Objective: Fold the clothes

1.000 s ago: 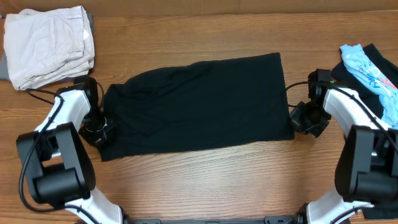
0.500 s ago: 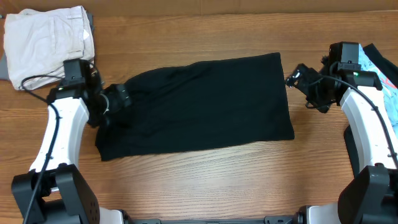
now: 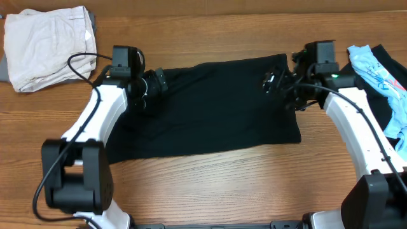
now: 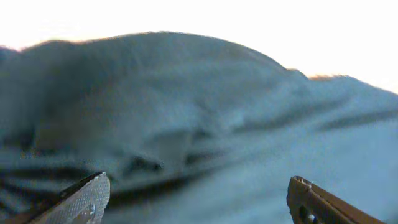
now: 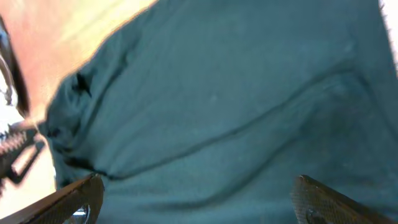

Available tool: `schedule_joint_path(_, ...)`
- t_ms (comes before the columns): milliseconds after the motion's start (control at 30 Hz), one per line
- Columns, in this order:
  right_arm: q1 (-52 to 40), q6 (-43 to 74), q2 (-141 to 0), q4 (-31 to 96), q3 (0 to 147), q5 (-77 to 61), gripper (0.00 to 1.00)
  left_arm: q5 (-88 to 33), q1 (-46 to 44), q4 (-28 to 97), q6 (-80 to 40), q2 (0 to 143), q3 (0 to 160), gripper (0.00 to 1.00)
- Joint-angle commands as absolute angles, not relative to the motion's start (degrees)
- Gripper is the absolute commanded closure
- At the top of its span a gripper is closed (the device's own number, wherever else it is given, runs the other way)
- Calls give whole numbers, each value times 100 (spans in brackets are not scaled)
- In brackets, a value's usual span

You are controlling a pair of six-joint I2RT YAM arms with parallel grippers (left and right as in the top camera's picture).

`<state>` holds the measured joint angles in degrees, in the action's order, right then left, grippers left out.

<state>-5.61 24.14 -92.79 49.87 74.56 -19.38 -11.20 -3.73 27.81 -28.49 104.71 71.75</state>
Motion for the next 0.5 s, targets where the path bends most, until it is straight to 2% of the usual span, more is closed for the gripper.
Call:
schedule_joint_path(0, -814, 2373, -9282, 5140, 7487, -1476, 0, -510, -303, 2620, -3068, 10847, 7336, 7)
schedule_joint_path(467, -910, 2373, -9341, 5111, 7426, -1138, 0, -755, -233, 2016, -3140, 10930, 7336, 12)
